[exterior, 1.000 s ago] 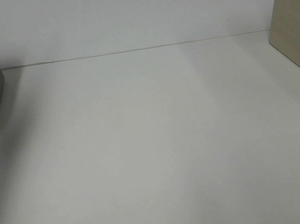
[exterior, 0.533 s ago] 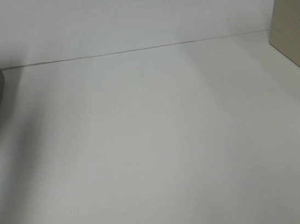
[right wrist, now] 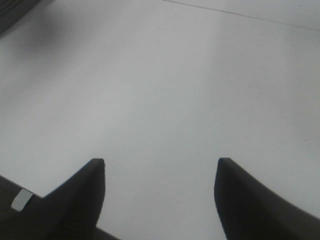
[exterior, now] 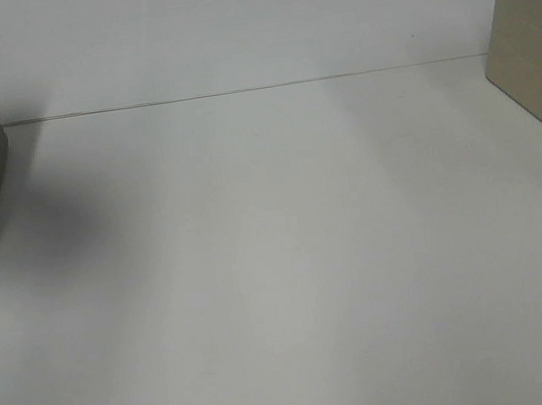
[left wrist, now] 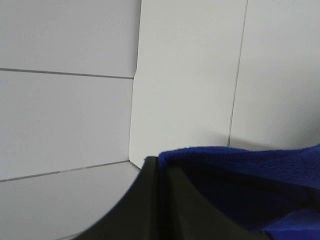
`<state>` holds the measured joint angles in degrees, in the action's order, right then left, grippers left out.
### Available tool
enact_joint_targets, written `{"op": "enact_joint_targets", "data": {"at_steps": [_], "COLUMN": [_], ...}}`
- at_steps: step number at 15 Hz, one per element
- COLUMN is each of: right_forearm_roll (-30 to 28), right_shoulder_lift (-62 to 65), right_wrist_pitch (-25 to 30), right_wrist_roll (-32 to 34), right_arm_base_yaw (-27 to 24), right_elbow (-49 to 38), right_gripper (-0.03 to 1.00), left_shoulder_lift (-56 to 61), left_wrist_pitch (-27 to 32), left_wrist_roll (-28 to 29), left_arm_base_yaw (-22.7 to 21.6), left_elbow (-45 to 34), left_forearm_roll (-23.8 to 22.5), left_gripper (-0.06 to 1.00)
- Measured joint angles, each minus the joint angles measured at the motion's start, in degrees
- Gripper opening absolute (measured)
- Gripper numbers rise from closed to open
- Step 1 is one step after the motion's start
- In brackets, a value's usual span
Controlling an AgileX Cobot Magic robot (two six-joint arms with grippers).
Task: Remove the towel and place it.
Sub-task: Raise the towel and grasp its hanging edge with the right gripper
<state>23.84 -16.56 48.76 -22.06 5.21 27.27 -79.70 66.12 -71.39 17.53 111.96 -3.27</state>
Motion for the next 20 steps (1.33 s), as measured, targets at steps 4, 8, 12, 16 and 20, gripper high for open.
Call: {"op": "enact_joint_targets", "data": {"at_steps": [4,8,12,16,20], "right_forearm_roll": [31.1,63.4,74.7,75.3,75.7], "right_shoulder_lift": [-23.5,-43.3,-60.7,-77.0,-88.4], "right_wrist_pitch": [-10.1,-9.5,4.6,15.6,17.2], "right_wrist_roll": [-40.3,-78.2,-96.3,-97.9,-97.9], "right_arm_base_yaw": [0.0,0.0,0.0,0.0,5.2], "right_elbow": [0.0,1.1,6.5,17.1,27.8], "right_gripper": [0.63,0.63,0.63,0.63,0.63], "left_shoulder_lift": [-4.1,-8.3,-9.1,-9.3,-9.3], "left_wrist_pitch": [-4.4,-8.8,-9.0,-11.8,-11.9], "left_wrist_roll": [-2.3,-2.3,-2.3,-2.3,-2.3], "left_arm_base_yaw": [9.6,15.8,19.6,22.6,22.7], "left_elbow": [0.0,-0.1,-0.1,-0.1,-0.1], "left_forearm_roll": [0.3,0.3,0.4,3.3,6.2], "left_gripper": [0.00,0.00,0.00,0.00,0.00]}}
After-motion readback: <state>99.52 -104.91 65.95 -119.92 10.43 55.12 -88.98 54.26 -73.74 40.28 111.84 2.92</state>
